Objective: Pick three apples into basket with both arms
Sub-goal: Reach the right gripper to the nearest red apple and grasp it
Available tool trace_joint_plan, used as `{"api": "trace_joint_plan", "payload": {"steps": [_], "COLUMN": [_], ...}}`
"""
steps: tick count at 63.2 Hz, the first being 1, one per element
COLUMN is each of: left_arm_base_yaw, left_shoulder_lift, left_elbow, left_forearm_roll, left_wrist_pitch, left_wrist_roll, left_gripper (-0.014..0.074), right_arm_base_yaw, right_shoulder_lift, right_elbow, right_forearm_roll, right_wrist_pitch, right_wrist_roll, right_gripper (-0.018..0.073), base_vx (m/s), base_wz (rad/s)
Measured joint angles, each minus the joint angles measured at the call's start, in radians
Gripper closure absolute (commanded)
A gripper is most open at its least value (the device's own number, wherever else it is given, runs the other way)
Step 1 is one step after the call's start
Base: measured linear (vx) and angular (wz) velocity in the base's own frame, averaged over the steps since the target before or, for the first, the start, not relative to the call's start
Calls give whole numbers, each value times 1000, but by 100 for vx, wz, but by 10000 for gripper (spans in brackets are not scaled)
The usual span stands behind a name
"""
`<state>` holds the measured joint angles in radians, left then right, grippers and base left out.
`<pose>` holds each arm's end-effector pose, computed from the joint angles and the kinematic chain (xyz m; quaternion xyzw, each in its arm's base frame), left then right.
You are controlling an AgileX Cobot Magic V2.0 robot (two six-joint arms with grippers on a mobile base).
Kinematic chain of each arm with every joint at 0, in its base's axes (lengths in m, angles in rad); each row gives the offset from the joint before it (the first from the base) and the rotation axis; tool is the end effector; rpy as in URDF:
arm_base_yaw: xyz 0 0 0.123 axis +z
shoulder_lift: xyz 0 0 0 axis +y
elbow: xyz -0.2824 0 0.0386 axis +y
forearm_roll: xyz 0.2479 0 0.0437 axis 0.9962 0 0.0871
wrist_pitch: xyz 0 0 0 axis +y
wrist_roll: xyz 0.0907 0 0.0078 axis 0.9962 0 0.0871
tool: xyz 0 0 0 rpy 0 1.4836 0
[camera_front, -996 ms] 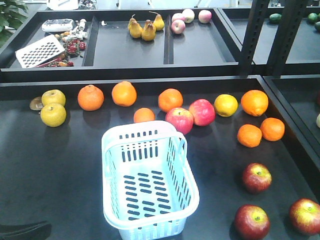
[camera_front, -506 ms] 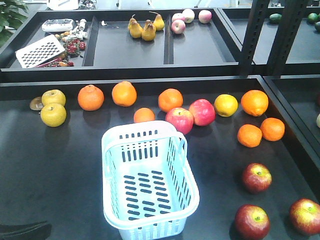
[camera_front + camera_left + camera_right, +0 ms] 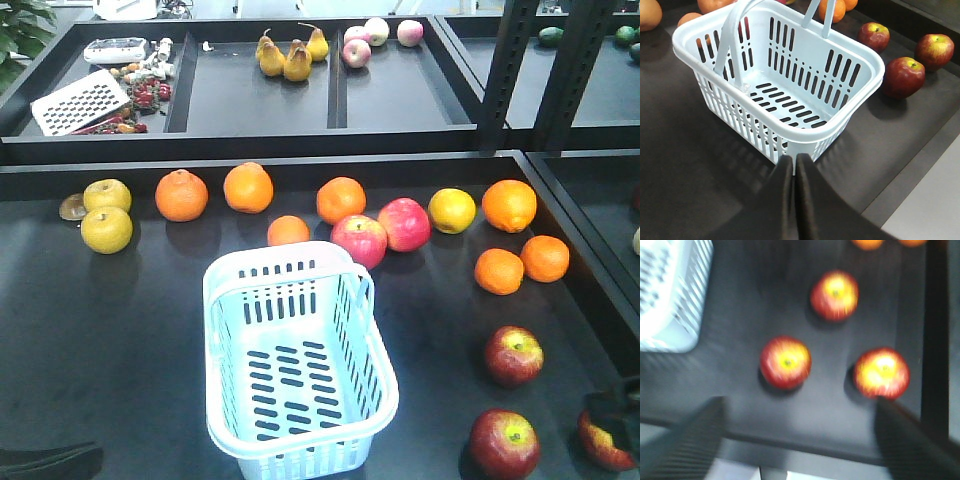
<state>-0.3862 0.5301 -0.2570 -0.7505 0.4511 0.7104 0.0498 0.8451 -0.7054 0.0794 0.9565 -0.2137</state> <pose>0.0838 -0.0634 0.2306 0.2431 0.8251 -0.2197 0.4603 0.1410 0.0129 0.2917 -0.1132 0.9534 0.0147 0.2791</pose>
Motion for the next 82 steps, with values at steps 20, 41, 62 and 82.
{"api": "trace_joint_plan", "payload": {"steps": [20, 41, 62, 82], "left_arm_base_yaw": [0, 0, 0, 0], "left_shoulder_lift": [0, 0, 0, 0], "left_elbow": [0, 0, 0, 0], "left_forearm_roll": [0, 0, 0, 0], "left_wrist_pitch": [0, 0, 0, 0], "left_wrist_roll": [0, 0, 0, 0], "left_gripper": [604, 604, 604, 604], "right_arm_base_yaw": [0, 0, 0, 0], "right_shoulder_lift": [231, 526, 750, 836], "right_elbow": [-1, -87, -147, -149], "right_forearm_roll": [54, 91, 128, 186], "right_wrist_pitch": [-50, -62, -76, -124], "right_wrist_roll": [-15, -89, -113, -114], "right_gripper": [-115, -83, -69, -56], "base_vx": [0, 0, 0, 0], "base_wz": [0, 0, 0, 0]}}
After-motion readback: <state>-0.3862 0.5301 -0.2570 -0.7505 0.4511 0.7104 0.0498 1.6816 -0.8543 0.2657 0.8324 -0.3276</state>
